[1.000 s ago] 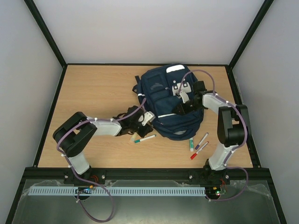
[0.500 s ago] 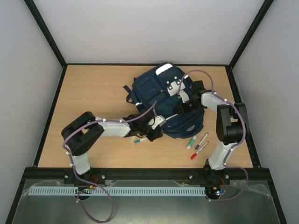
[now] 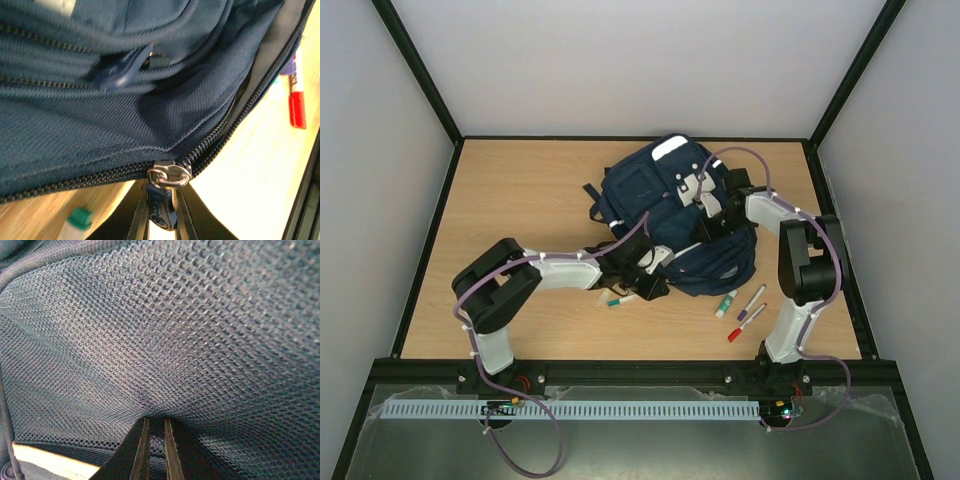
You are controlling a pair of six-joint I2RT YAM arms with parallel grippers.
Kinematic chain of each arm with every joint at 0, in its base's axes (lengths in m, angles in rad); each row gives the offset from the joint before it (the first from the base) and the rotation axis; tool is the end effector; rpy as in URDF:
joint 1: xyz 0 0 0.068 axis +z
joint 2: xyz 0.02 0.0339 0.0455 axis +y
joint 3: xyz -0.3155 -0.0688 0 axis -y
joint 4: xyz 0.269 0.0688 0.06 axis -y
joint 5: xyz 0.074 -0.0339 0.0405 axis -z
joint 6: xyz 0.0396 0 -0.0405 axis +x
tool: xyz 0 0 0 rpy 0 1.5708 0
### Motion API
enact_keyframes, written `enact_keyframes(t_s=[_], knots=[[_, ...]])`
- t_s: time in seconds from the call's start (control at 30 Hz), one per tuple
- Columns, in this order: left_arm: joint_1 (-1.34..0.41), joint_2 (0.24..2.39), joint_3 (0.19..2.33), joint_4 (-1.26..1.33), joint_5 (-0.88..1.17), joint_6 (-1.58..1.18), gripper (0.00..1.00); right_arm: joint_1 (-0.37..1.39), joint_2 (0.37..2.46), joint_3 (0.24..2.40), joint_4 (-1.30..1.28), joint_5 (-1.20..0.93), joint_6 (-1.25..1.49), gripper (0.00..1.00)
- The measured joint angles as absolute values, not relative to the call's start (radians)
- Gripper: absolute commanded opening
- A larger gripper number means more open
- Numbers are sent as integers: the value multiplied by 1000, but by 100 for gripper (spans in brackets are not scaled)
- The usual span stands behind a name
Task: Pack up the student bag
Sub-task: Zip the student bag at the center of the board.
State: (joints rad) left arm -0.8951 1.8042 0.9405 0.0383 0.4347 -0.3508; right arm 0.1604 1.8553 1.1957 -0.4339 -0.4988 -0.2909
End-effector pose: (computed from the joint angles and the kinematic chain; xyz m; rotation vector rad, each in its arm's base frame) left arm 0.2296 -0.3131 0.1741 0.9087 2.4268 -1.0519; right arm 0.3996 0.0838 0.2023 -0.7306 2.4705 0.6127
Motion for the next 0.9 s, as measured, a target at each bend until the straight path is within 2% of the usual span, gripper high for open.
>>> enact_keyframes(t_s=[0.13, 0.3, 0.6, 0.7, 0.77, 0.8, 0.9], knots=[[-895, 1833, 989, 38, 463, -376, 23, 194, 1882, 1249, -469, -437, -284, 11], [-912, 1817, 1049, -30, 497, -349, 46, 240, 1950, 1354, -486, -399, -276, 10], [-907, 1584, 1113, -292, 343, -225, 61, 294, 2152, 1676, -557, -414, -234, 11], [-877, 1497, 1117, -329, 241, -177, 75, 303, 2186, 1764, -586, -407, -220, 18], [-850, 1440, 1117, -331, 176, -135, 94, 305, 2174, 1775, -591, -393, -216, 23], [-833, 1412, 1116, -327, 143, -119, 99, 305, 2161, 1772, -593, -387, -214, 28], [-784, 1367, 1105, -293, 63, -70, 99, 299, 2065, 1700, -586, -369, -208, 36]])
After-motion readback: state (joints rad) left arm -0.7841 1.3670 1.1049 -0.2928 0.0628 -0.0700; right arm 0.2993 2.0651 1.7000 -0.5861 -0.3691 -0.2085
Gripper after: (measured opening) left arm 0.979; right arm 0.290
